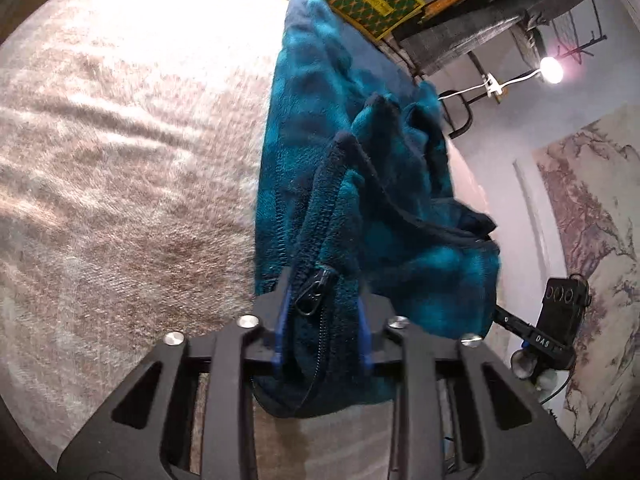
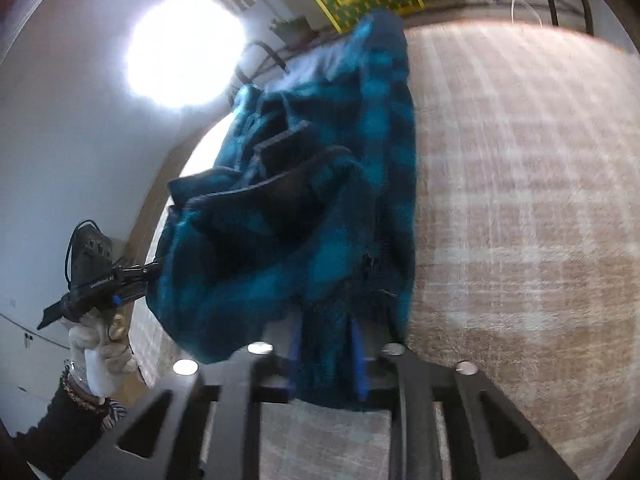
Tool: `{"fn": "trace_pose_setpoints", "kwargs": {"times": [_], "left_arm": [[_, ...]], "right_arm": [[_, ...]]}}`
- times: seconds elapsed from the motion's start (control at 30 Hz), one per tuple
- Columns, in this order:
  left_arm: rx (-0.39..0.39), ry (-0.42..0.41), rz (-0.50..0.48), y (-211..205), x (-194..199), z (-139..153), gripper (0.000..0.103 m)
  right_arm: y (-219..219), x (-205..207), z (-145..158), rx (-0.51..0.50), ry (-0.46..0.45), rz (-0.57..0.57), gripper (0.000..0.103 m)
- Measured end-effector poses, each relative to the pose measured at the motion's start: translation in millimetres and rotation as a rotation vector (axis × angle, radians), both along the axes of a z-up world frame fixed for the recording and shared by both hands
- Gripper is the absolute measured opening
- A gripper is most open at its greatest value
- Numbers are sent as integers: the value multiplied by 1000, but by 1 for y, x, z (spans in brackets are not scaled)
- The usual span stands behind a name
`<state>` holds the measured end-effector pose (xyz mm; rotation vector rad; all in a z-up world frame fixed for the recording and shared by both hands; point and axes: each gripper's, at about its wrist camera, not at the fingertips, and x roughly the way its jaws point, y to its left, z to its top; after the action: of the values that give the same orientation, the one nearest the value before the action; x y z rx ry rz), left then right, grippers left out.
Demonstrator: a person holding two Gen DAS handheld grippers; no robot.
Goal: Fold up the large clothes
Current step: 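Lay the folded hem down with both tools and adjust the zippered edge, then press the folded plaid shirt flat on the bed with both tools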
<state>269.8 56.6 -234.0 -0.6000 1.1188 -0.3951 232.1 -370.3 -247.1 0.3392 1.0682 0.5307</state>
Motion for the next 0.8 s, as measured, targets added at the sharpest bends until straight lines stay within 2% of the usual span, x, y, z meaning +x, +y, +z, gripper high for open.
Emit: {"fn": "trace_pose_setpoints", "kwargs": {"times": [0.07, 0.13, 0.17, 0.23, 0.3, 0.33, 0.37, 0.4, 0.47, 0.53, 0.63, 0.7, 0.8], "left_arm": [[19, -5, 17, 4, -2, 5, 20], [61, 7, 19, 2, 2, -4, 20], [59, 20, 27, 1, 6, -10, 20], [35, 2, 42, 1, 11, -15, 23], [19, 3, 39, 3, 14, -14, 26], [5, 0, 43, 6, 13, -11, 26], [7, -10, 45, 8, 11, -6, 26], [20, -35, 41, 9, 7, 3, 26], [63, -87, 33, 7, 1, 18, 26], [108, -174, 1, -4, -7, 38, 26], [171, -233, -31, -23, -10, 53, 26], [187, -242, -2, -27, -8, 55, 26], [218, -240, 69, -18, -3, 57, 26]], "right_arm": [[-9, -13, 14, 18, -27, -35, 9], [-20, -16, 12, 53, -2, -94, 8], [-21, -14, 4, 42, 18, -103, 8], [-11, -11, -9, -52, 31, -83, 8], [-4, -12, -8, -92, 13, -55, 10], [-4, -13, -4, -104, 4, -48, 17], [-6, -16, 3, -132, -19, -56, 32], [-8, -18, 10, -152, -44, -70, 36], [-10, -23, 27, -160, -119, -83, 36], [-5, -28, 45, -122, -207, -46, 36], [21, -26, 54, -103, -271, 64, 35], [43, -22, 51, -126, -289, 124, 35], [68, -8, 36, -189, -272, 153, 33]]}}
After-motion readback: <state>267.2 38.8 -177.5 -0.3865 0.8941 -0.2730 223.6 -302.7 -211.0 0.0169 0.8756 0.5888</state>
